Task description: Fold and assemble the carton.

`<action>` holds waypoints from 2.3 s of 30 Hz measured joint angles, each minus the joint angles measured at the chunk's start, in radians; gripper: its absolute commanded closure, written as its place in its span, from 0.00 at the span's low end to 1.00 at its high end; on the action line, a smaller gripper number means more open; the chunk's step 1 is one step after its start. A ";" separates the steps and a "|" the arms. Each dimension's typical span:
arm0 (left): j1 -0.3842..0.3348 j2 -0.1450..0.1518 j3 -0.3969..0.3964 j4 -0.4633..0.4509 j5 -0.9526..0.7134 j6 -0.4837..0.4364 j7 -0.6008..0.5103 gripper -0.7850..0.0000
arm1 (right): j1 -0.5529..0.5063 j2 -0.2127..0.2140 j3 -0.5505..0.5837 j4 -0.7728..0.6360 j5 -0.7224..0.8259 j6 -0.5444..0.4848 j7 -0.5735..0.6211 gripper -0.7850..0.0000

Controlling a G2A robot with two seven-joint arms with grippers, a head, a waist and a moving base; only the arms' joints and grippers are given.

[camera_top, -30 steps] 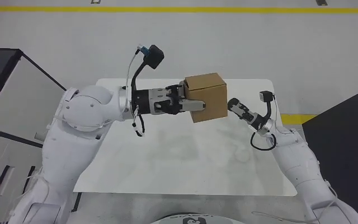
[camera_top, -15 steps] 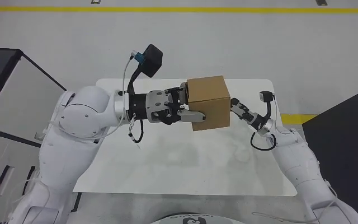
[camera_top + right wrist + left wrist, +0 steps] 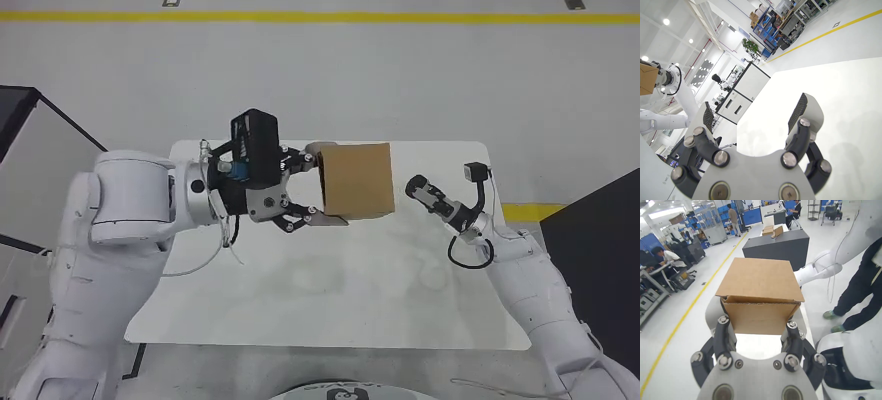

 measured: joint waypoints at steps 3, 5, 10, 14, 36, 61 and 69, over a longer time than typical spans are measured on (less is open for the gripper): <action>0.004 -0.005 -0.004 -0.008 0.098 -0.024 0.099 1.00 | 0.000 0.000 0.000 0.000 0.000 0.000 0.000 0.00; 0.005 -0.008 -0.004 -0.012 0.160 -0.032 0.166 1.00 | 0.000 0.000 0.000 0.000 0.000 0.000 0.000 0.00; 0.007 -0.009 0.000 -0.010 0.185 -0.034 0.193 1.00 | 0.000 0.000 0.000 0.000 0.000 0.000 0.000 0.00; 0.007 -0.009 0.000 -0.010 0.185 -0.034 0.193 1.00 | 0.000 0.000 0.000 0.000 0.000 0.000 0.000 0.00; 0.113 0.020 -0.003 -0.120 1.460 0.133 0.973 1.00 | 0.000 0.000 0.000 0.000 0.000 0.000 0.000 0.00; 0.064 0.047 0.040 0.042 1.631 0.248 1.568 1.00 | 0.000 0.000 0.000 0.000 0.000 0.000 0.000 0.00; -0.020 0.064 0.063 0.087 1.758 0.362 1.830 1.00 | 0.000 0.000 0.000 0.000 0.000 0.000 0.000 0.00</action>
